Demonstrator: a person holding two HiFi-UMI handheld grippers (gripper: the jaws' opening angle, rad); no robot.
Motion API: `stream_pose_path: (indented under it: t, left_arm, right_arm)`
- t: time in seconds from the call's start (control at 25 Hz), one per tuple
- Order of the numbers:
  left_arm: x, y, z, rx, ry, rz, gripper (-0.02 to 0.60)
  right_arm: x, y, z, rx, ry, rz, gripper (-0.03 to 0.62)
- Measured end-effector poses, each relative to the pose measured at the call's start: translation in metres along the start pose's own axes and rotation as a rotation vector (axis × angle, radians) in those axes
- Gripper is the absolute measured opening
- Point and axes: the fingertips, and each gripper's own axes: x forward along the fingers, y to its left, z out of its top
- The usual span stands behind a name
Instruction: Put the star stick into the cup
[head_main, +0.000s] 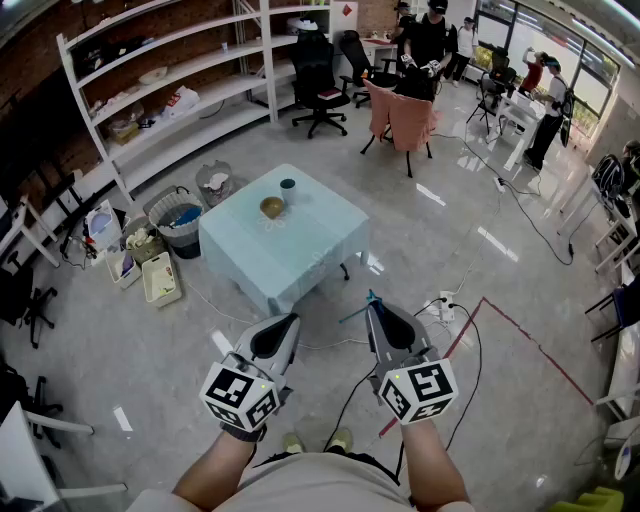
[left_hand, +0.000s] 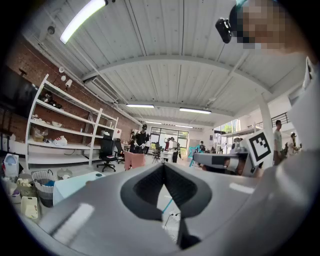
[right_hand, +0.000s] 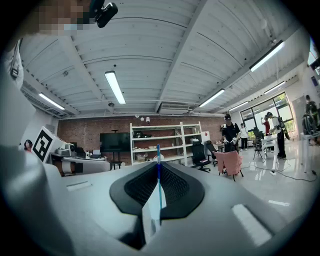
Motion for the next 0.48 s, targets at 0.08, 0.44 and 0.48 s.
stream_pose_path:
  t: [0.08, 0.44, 0.48]
  left_arm:
    - [0.002, -0.001, 0.004, 0.004, -0.001, 0.004, 0.006]
    - [0.013, -0.007, 0.006, 0.005, -0.007, 0.011, 0.006]
    - [0.015, -0.009, 0.004, 0.005, -0.007, 0.010, 0.006]
  right_arm:
    - [0.000, -0.001, 0.003, -0.002, 0.003, 0.004, 0.026]
    - [0.000, -0.009, 0.002, -0.009, 0.008, 0.020, 0.026]
    - [-0.001, -0.011, 0.001, -0.010, 0.009, 0.020, 0.026]
